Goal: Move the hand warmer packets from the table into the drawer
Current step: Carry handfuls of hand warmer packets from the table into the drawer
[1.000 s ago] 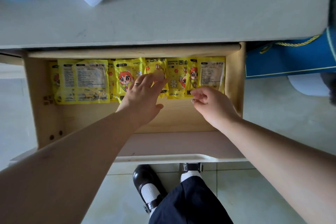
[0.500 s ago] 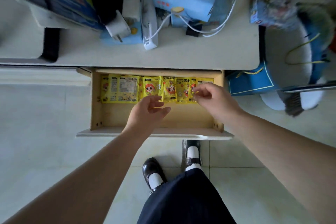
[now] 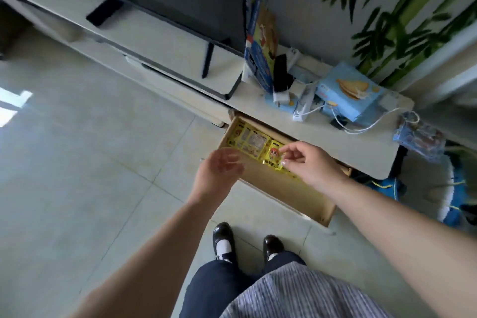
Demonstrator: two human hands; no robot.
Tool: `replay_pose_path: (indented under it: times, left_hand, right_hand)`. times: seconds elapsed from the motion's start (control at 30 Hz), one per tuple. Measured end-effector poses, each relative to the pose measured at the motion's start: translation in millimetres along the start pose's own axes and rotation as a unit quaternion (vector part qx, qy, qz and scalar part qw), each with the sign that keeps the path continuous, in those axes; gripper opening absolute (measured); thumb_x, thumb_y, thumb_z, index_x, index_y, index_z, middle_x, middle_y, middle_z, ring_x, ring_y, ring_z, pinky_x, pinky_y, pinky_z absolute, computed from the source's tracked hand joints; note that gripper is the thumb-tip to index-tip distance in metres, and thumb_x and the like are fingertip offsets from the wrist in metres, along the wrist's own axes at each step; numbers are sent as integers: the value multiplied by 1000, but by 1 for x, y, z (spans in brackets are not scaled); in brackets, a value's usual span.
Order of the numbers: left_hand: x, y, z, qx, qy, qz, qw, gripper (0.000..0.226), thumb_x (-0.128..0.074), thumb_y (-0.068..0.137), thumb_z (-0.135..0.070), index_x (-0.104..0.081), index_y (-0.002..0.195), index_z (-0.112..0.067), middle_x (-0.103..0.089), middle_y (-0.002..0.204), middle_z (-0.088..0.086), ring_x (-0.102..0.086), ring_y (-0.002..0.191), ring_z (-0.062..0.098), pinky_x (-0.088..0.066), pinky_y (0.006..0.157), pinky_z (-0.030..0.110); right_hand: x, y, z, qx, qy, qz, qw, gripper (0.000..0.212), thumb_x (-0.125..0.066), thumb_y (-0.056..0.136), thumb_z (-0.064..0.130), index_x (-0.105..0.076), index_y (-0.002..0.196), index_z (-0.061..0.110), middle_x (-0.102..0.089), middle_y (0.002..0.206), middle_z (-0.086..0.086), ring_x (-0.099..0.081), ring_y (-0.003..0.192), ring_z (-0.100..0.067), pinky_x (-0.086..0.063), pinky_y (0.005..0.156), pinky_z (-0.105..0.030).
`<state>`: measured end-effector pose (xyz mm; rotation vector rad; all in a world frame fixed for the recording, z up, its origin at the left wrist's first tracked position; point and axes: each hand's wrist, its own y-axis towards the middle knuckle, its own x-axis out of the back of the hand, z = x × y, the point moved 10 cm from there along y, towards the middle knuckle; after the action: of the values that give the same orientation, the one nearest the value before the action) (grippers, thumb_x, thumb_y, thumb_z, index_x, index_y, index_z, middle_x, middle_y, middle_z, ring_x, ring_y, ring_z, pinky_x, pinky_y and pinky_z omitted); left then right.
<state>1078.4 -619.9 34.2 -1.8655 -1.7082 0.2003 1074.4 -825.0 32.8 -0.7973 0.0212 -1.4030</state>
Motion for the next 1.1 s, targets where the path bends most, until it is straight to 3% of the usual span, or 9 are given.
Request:
replay_pose_path:
  times: [0.1, 0.2, 0.33, 0.47, 0.53, 0.6, 0.77, 0.9, 1.1]
  left_hand:
    - [47, -47, -4, 5, -58, -66, 996, 25, -71, 81, -10, -59, 97, -26, -66, 95, -2, -63, 81, 8, -47, 60, 6]
    - [97, -102, 0, 11, -124, -136, 983, 30, -71, 81, -9, -60, 109, -15, -64, 95, -3, -61, 80, 2, -46, 59, 3]
    - [158, -175, 20, 17, -181, -216, 959, 32, -71, 82, -10, -59, 112, -14, -65, 101, 0, -61, 85, 1, -47, 60, 3]
    - [211, -254, 55, 26, -228, -299, 926, 35, -71, 82, -10, -58, 115, -12, -65, 107, 6, -61, 84, 1, -47, 60, 4]
    - [234, -297, 77, 31, -234, -339, 911, 36, -72, 81, -14, -59, 114, -15, -66, 107, 4, -62, 86, 0, -48, 62, 5]
    - [258, -350, 105, 36, -243, -381, 891, 35, -73, 80, -17, -59, 112, -18, -68, 107, 2, -63, 88, 1, -49, 64, 7]
    - [304, -489, 171, 48, -267, -465, 843, 34, -72, 81, -16, -59, 112, -18, -67, 106, 3, -62, 90, 4, -49, 73, 11]
    - [332, -603, 223, 58, -266, -524, 807, 32, -71, 82, -15, -58, 111, -17, -66, 108, 5, -61, 91, 6, -49, 73, 12]
    - [347, -746, 299, 80, -288, -596, 745, 31, -71, 82, -17, -58, 110, -18, -65, 106, 1, -61, 98, 10, -47, 78, 17]
  right_hand:
    - [-19, -26, 51, 36, -35, 58, 997, 20, -64, 85, 12, -63, 103, 20, -62, 91, 4, -57, 83, -10, -47, 80, -21]
    - [-48, -59, 105, 77, -62, 115, 988, 23, -63, 86, 10, -62, 109, 13, -60, 92, 0, -55, 83, -10, -49, 69, -15]
    - [-97, -103, 160, 129, -116, 169, 970, 25, -65, 85, 11, -63, 109, 13, -64, 92, 0, -58, 86, -10, -49, 85, -25]
    - [-162, -154, 201, 176, -148, 244, 942, 25, -64, 86, 12, -61, 111, 13, -64, 100, -3, -58, 89, -11, -46, 74, -13]
    - [-197, -183, 216, 199, -170, 279, 924, 22, -65, 85, 16, -60, 106, 20, -65, 102, -3, -61, 91, -13, -49, 81, -23]
    - [-240, -222, 228, 226, -204, 317, 898, 21, -67, 85, 17, -60, 104, 23, -67, 104, -5, -62, 93, -15, -49, 85, -29]
    - [-342, -332, 245, 283, -242, 395, 840, 24, -68, 83, 17, -62, 106, 20, -67, 105, -8, -62, 88, -13, -46, 70, -19]
    - [-415, -434, 253, 319, -250, 439, 802, 25, -69, 83, 16, -61, 107, 21, -67, 104, -6, -63, 90, -15, -50, 78, -28]
    - [-513, -573, 242, 352, -260, 510, 741, 24, -69, 82, 11, -61, 104, 18, -64, 98, -6, -60, 85, -14, -49, 77, -26]
